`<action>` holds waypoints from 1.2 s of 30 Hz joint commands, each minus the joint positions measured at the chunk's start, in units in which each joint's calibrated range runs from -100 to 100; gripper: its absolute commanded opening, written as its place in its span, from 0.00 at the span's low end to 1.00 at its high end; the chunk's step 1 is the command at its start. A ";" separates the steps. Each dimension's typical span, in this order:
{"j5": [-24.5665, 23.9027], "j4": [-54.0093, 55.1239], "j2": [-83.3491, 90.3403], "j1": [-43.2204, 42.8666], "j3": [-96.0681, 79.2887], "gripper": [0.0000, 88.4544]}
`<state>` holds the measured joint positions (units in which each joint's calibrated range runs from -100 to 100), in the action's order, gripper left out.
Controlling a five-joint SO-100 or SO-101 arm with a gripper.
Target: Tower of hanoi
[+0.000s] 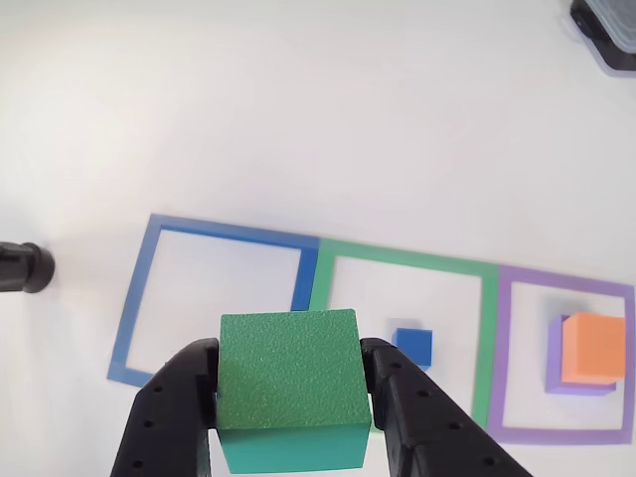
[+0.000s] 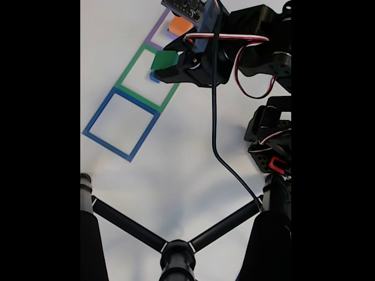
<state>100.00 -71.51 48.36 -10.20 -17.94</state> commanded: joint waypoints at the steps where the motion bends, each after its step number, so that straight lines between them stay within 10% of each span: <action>1: 0.00 14.16 4.20 -1.96 -15.09 0.04; 9: 0.00 57.55 -4.21 -7.22 -45.90 0.04; 23: 0.00 112.18 -49.00 -10.34 -49.08 0.04; 36: 0.00 128.85 -68.07 -11.11 -42.90 0.05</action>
<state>99.41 54.25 -18.98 -20.21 -63.01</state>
